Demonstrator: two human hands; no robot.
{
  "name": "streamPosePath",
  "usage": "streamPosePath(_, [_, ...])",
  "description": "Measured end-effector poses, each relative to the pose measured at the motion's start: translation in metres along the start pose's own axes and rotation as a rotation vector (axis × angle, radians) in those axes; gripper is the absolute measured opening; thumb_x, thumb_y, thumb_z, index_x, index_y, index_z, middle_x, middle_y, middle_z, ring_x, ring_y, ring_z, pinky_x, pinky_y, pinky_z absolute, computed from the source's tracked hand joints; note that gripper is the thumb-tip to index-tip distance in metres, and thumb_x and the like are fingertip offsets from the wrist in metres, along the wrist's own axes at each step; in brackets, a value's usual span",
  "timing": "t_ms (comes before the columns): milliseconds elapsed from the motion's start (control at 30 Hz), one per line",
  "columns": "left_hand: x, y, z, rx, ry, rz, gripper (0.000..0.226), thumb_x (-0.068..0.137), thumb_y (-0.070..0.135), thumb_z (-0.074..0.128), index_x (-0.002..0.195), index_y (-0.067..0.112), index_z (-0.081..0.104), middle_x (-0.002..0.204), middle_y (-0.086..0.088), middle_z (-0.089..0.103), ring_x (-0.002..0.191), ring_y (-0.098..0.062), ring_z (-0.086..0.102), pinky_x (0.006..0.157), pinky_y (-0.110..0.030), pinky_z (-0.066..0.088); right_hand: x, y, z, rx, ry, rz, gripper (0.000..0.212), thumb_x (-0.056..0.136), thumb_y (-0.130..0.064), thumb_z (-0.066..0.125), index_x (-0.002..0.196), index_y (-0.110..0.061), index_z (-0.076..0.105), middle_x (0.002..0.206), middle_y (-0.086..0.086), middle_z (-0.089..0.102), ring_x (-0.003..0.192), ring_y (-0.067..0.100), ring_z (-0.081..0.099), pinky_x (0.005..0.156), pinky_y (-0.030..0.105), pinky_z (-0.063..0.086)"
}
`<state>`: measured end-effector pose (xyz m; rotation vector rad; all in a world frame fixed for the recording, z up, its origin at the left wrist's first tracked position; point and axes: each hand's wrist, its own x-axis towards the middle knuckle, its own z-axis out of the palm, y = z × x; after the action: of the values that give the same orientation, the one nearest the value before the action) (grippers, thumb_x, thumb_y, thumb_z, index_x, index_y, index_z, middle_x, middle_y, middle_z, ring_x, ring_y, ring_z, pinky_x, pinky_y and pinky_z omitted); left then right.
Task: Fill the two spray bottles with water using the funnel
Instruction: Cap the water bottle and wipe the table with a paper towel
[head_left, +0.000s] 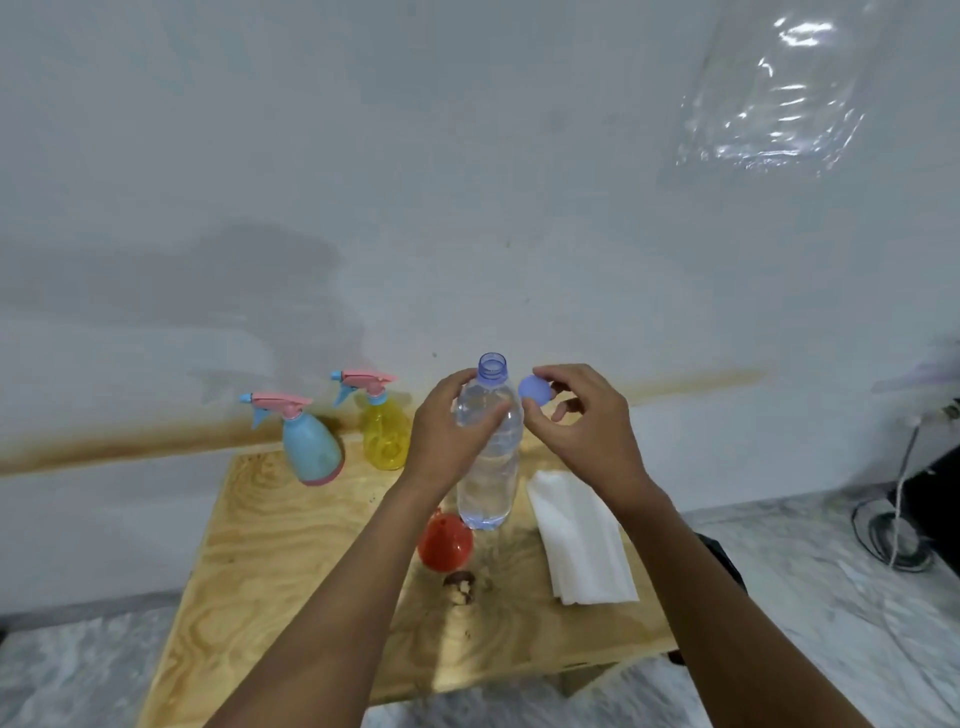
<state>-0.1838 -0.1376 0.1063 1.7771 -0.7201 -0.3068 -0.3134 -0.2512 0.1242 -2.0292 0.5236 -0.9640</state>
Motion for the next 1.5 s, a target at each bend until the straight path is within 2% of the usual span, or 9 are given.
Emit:
streamPosePath(233, [0.001,-0.004,0.003,-0.038,0.017,-0.01,0.05,0.079,0.036,0.082,0.126,0.029,0.064,0.121,0.015,0.067,0.115,0.001,0.058,0.098,-0.038,0.053,0.044,-0.015,0.002,-0.049,-0.135,-0.049,0.028,0.085,-0.021,0.074,0.112,-0.021,0.071,0.105,-0.01,0.065,0.091,0.002,0.062,0.068,0.017,0.051])
streamPosePath(400, [0.0,-0.006,0.002,-0.052,0.02,-0.011,0.061,0.07,0.052,0.077,0.126,0.03,0.064,0.121,0.014,0.067,0.117,-0.003,0.06,0.098,-0.043,0.054,0.059,-0.018,0.005,-0.109,-0.306,-0.021,0.029,0.086,-0.026,0.072,0.115,-0.024,0.07,0.103,-0.016,0.061,0.089,-0.007,0.058,0.07,0.011,0.043])
streamPosePath(567, [0.0,-0.007,0.003,-0.068,0.02,-0.005,0.062,0.071,0.05,0.079,0.127,0.029,0.064,0.121,0.013,0.067,0.117,-0.004,0.06,0.098,-0.044,0.054,0.065,-0.02,0.008,-0.169,-0.397,-0.014,0.033,0.087,-0.03,0.07,0.12,-0.024,0.068,0.111,-0.012,0.062,0.092,0.001,0.061,0.075,0.017,0.044])
streamPosePath(633, [0.001,-0.009,0.003,-0.069,0.023,-0.007,0.058,0.075,0.043,0.081,0.127,0.027,0.064,0.122,0.013,0.067,0.117,-0.005,0.06,0.098,-0.044,0.053,0.067,-0.022,0.008,-0.194,-0.411,-0.018,0.033,0.087,-0.031,0.069,0.12,-0.025,0.068,0.112,-0.01,0.062,0.092,0.003,0.061,0.077,0.02,0.046])
streamPosePath(833, [0.003,-0.012,0.004,-0.073,0.033,-0.014,0.059,0.075,0.041,0.083,0.129,0.027,0.063,0.123,0.013,0.067,0.118,-0.002,0.06,0.099,-0.042,0.053,0.069,-0.028,0.008,-0.293,-0.402,-0.039,0.031,0.086,-0.037,0.071,0.113,-0.022,0.069,0.106,-0.009,0.063,0.089,0.005,0.061,0.078,0.023,0.05])
streamPosePath(1033, [0.003,-0.011,0.005,-0.081,0.039,-0.02,0.059,0.078,0.033,0.084,0.132,0.028,0.062,0.124,0.013,0.066,0.118,-0.001,0.059,0.1,-0.039,0.053,0.07,-0.035,0.011,-0.459,-0.348,-0.01,0.036,0.083,-0.054,0.069,0.101,-0.023,0.065,0.093,-0.01,0.061,0.082,0.007,0.056,0.069,0.024,0.045])
streamPosePath(1167, [0.004,-0.013,0.004,-0.083,0.035,-0.02,0.061,0.075,0.041,0.083,0.131,0.028,0.062,0.123,0.013,0.067,0.117,-0.004,0.06,0.098,-0.043,0.054,0.072,-0.041,0.008,-0.456,-0.432,-0.053,0.031,0.09,-0.042,0.066,0.11,-0.019,0.069,0.103,-0.005,0.065,0.091,0.011,0.061,0.081,0.03,0.053])
streamPosePath(1367, [0.004,-0.012,0.005,-0.106,0.028,-0.007,0.068,0.066,0.056,0.079,0.127,0.029,0.064,0.121,0.013,0.068,0.114,-0.006,0.063,0.097,-0.043,0.054,0.081,-0.041,-0.007,-0.408,-0.513,-0.096,0.035,0.098,-0.032,0.059,0.13,-0.018,0.063,0.121,-0.005,0.064,0.099,0.006,0.059,0.096,0.03,0.05])
streamPosePath(1500, [0.004,-0.012,0.005,-0.092,0.028,-0.017,0.064,0.073,0.045,0.083,0.13,0.027,0.063,0.123,0.013,0.067,0.116,-0.005,0.061,0.099,-0.041,0.054,0.08,-0.043,-0.006,-0.459,-0.589,-0.102,0.036,0.097,-0.035,0.059,0.129,-0.02,0.064,0.12,-0.006,0.064,0.097,0.006,0.06,0.094,0.031,0.051])
